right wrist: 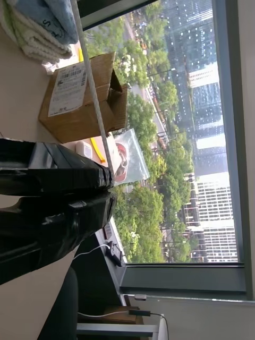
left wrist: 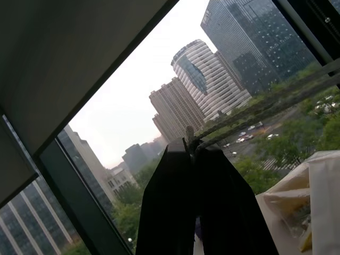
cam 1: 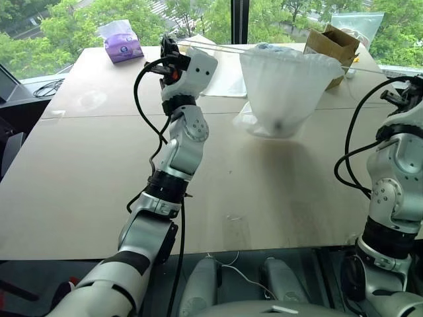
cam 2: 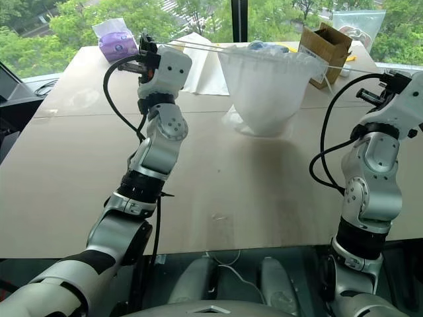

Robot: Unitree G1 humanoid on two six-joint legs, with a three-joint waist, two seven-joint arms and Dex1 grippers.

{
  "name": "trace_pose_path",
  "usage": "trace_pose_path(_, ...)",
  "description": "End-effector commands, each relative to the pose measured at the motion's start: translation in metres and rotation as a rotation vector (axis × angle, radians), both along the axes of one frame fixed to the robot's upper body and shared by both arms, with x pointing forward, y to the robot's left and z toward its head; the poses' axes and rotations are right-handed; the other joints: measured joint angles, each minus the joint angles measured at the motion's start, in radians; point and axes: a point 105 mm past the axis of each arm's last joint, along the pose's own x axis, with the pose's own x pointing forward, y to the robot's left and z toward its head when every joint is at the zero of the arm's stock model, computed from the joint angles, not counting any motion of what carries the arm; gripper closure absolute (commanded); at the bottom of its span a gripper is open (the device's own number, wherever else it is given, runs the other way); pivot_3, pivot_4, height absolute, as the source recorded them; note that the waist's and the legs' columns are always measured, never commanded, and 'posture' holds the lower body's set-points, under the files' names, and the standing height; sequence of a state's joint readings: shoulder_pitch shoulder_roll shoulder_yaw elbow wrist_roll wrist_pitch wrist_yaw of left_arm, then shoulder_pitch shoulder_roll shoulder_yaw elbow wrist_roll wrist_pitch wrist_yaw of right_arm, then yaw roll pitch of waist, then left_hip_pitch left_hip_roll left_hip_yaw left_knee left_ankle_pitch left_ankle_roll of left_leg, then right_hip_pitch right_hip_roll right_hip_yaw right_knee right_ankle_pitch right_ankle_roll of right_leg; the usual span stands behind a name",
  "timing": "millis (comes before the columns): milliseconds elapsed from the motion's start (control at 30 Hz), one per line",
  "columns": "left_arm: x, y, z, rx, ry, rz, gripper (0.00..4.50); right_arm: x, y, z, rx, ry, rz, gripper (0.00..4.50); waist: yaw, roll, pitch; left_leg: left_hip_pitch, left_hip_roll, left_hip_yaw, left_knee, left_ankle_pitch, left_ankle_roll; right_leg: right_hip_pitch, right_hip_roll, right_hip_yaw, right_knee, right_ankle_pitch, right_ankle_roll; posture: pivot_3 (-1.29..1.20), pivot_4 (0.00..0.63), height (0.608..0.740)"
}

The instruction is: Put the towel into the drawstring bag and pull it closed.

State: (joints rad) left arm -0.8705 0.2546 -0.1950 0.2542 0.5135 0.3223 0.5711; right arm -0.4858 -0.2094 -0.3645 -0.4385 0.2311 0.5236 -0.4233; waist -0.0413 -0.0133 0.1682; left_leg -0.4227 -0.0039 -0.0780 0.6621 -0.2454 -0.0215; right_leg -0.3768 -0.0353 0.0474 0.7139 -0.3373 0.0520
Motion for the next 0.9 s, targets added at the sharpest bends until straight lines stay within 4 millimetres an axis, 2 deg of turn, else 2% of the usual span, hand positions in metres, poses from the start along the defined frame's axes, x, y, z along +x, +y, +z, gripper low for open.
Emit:
trace_pose_path(33, -0.048, 0.181, -0.019, -0.291, 0.023, 0.729, 4.5, -0.119, -0.141, -0.03, 0.229, -0.004, -0.837, 4.45, 0.0, 0.0, 0.0, 0.0, 0.0, 0.0, 0.0, 0.0, 0.0, 0.0, 0.0, 0.0, 0.0, 0.0, 0.0, 0.0, 0.15, 0.74)
trace_pose_path(367, -0.052, 0.184, -0.018, -0.275, 0.017, 0.781, 4.5, -0.12, -0.142, -0.032, 0.256, -0.009, -0.834, 4.45, 0.0, 0.0, 0.0, 0.0, 0.0, 0.0, 0.0, 0.0, 0.0, 0.0, 0.0, 0.0, 0.0, 0.0, 0.0, 0.0, 0.15, 0.74)
trace_pose_path(400, -0.052, 0.184, -0.018, -0.274, 0.017, 0.781, 4.5, -0.119, -0.142, -0.032, 0.257, -0.009, -0.833, 4.45, 0.0, 0.0, 0.0, 0.0, 0.0, 0.0, 0.0, 0.0, 0.0, 0.0, 0.0, 0.0, 0.0, 0.0, 0.0, 0.0, 0.0, 0.74)
trace_pose_path(500, -0.051, 0.183, -0.018, -0.272, 0.02, 0.776, 4.5, -0.117, -0.141, -0.031, 0.255, -0.011, -0.822, 4.45, -0.001, 0.004, -0.049, -0.01, -0.001, 0.001, 0.0, 0.0, -0.001, -0.011, -0.001, 0.001, 0.0, 0.0, 0.0, 0.0, 0.0, 0.74)
trace_pose_path(667, -0.047, 0.18, -0.02, -0.283, 0.025, 0.742, 4.5, -0.114, -0.139, -0.031, 0.258, -0.015, -0.798, 4.45, -0.001, 0.004, -0.087, -0.007, -0.001, 0.002, -0.003, 0.001, -0.002, -0.01, -0.001, 0.002, 0.0, 0.0, 0.0, 0.0, 0.0, 0.74)
trace_pose_path(733, -0.042, 0.175, -0.021, -0.286, 0.03, 0.695, 4.5, -0.104, -0.136, -0.028, 0.245, -0.013, -0.737, 4.45, -0.002, 0.004, -0.09, -0.005, -0.001, 0.003, -0.001, 0.002, -0.002, -0.008, 0.0, 0.003, 0.001, 0.0, 0.0, 0.0, 0.0, 0.74)
trace_pose_path(767, -0.035, 0.169, -0.022, -0.301, 0.042, 0.622, 4.5, -0.092, -0.131, -0.027, 0.223, 0.005, -0.661, 4.45, -0.001, 0.004, -0.091, -0.001, -0.001, 0.003, -0.001, 0.002, -0.002, -0.003, 0.0, 0.003, 0.001, 0.0, 0.0, 0.0, 0.0, 0.74)
trace_pose_path(833, -0.021, 0.153, -0.026, -0.343, 0.062, 0.468, 4.5, -0.054, -0.108, -0.024, 0.172, 0.049, -0.405, 4.45, -0.001, 0.004, -0.096, 0.007, -0.001, 0.004, -0.002, 0.002, -0.001, 0.003, 0.0, 0.005, 0.001, 0.0, 0.0, 0.0, 0.0, 0.74)
trace_pose_path(900, -0.001, 0.128, -0.033, -0.405, 0.112, 0.234, 4.5, -0.027, -0.078, -0.024, 0.161, 0.065, -0.178, 3.87, -0.003, 0.004, -0.101, 0.008, -0.001, 0.004, -0.003, 0.002, -0.001, 0.004, 0.0, 0.005, 0.001, 0.0, 0.0, 0.0, 0.0, 0.74)
